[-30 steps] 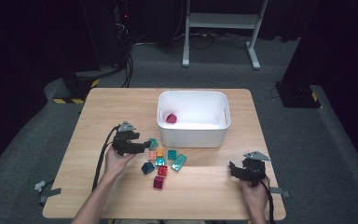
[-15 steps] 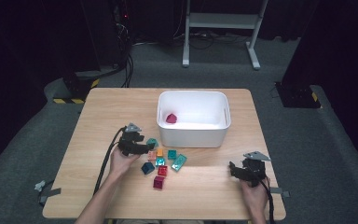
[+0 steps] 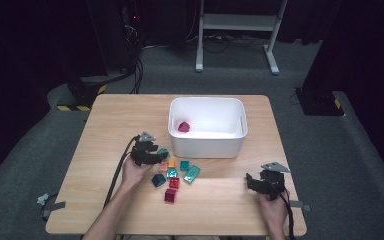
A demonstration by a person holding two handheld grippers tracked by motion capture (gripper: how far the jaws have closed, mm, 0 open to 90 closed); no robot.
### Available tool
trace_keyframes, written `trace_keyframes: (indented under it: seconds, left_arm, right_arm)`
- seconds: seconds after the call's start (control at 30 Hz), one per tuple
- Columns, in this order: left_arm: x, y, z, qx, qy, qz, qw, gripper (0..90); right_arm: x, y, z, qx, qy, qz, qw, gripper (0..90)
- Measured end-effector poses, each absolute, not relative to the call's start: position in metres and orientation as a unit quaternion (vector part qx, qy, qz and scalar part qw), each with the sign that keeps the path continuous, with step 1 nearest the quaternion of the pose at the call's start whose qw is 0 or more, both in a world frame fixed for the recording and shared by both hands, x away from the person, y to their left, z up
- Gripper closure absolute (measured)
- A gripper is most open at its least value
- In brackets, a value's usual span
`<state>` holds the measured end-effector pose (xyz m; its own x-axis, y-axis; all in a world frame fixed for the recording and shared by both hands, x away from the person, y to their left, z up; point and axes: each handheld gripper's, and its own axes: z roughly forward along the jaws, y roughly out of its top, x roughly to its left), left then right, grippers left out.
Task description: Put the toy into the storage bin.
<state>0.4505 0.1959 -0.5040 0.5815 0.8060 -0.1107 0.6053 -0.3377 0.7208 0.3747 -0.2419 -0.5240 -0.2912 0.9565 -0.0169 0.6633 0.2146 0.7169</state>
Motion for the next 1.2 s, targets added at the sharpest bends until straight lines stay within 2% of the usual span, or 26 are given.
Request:
trace_keyframes:
  seconds: [0.6,1.2]
  left_arm:
    - [0.4550,0.1928,-0.5121,0.811,0.433,0.141,0.367,54.6]
    - [0.4542,0.1968,-0.5078,0.806,0.435,0.138,0.377,58.5]
  right_arm:
    - [0.3745,-0.2419,-0.5240,0.545,0.742,0.308,0.238,19.8]
    - [0.3745,-0.2419,-0.5240,0.545,0.742,0.308,0.238,19.8]
